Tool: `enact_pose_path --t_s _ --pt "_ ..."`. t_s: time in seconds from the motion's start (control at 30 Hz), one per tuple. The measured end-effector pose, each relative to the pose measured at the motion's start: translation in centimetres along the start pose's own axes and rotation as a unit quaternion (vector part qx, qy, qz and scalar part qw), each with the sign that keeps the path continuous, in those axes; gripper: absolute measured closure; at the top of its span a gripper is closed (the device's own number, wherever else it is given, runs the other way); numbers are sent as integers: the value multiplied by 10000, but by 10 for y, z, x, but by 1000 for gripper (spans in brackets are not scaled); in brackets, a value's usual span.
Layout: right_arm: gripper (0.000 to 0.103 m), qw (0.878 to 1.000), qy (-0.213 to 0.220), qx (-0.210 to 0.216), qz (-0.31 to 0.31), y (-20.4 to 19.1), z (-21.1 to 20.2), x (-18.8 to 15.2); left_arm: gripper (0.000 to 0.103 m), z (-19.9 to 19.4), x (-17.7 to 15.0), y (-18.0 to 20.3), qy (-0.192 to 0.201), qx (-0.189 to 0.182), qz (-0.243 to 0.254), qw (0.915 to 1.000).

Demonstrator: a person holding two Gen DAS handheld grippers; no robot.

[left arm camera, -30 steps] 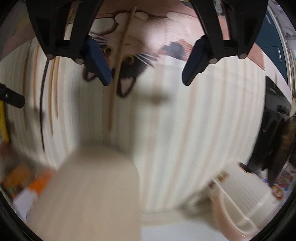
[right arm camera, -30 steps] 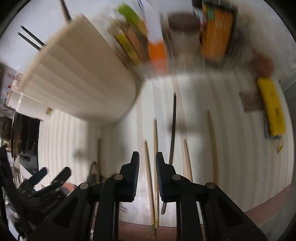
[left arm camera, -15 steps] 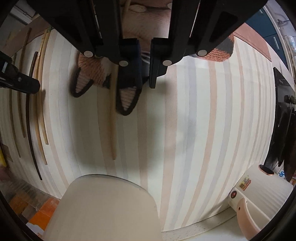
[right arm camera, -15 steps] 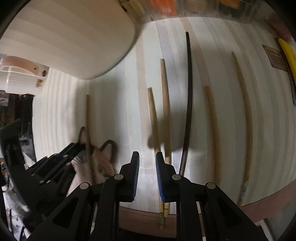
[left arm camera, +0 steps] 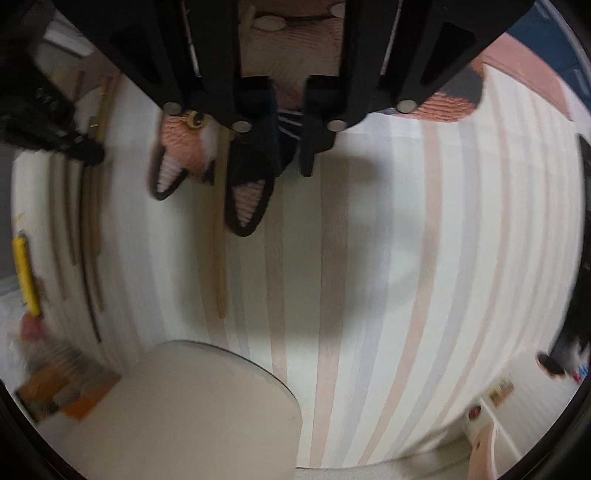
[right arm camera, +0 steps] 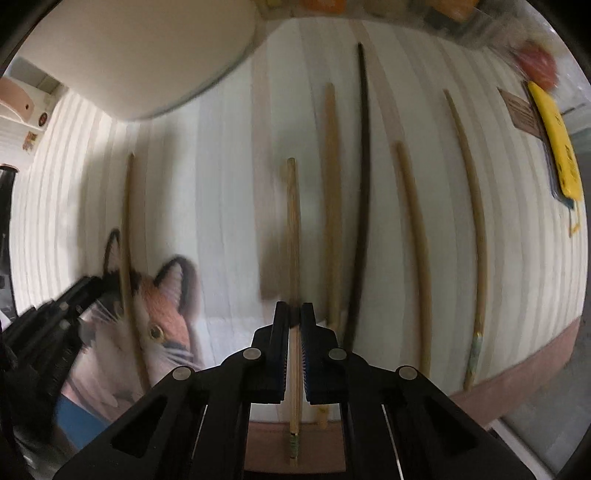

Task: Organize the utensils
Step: 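Grasp a light wooden chopstick with the left tool while the right holds its own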

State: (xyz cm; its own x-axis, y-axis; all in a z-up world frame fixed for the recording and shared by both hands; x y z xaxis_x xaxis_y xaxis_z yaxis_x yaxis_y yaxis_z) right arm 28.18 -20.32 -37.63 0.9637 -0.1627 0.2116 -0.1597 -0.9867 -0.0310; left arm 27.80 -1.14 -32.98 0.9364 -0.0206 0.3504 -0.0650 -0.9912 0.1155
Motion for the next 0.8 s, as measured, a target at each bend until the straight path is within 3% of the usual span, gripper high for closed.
enact_pose_path --t_s 0.07,0.2,0.3,0.33,0.4,0.43,0.53,0.67,0.8 --pt "96 9999 -75 14 128 4 0 -3 64 1 3 -2 -89 -426 -185 9989" --pt "96 9993 -189 92 303 10 1 -3 61 3 7 9 -226 -461 -102 9986" --pt "96 9994 -191 113 253 13 1 0 60 7 6 28 -175 -117 356 9991" --pt "96 9995 -184 115 232 13 1 1 62 9 6 35 -127 120 580 9982" --pt "96 9996 -170 111 196 15 0 1 78 11 7 44 1 470 833 9954" --pt "96 9997 -150 64 166 20 -2 2 97 11 8 45 27 500 824 9953" --pt "96 9999 -45 -55 76 20 -5 -2 98 10 8 31 4 835 561 9949" --pt "96 10000 -18 16 10 18 -6 -1 98 5 3 -5 -184 924 -4 9956" --pt "96 9992 -127 356 -145 9 -6 0 98 1 -4 -18 -280 876 -179 9956"
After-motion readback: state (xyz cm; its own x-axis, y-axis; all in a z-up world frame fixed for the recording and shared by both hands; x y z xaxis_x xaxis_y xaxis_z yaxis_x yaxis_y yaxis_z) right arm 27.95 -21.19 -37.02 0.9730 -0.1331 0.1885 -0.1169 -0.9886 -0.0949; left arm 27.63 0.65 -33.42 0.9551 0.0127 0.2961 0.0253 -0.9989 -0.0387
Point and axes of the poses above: each gripper's, at about its wrist camera, not at the fingertips, and z roughly the way its jaws point, y to its right, x to its top, the point moved 3 cm from there along z, roughly the way its jaws point, and after that the axes turned 15 degrees about y, right-handed, at the moved point
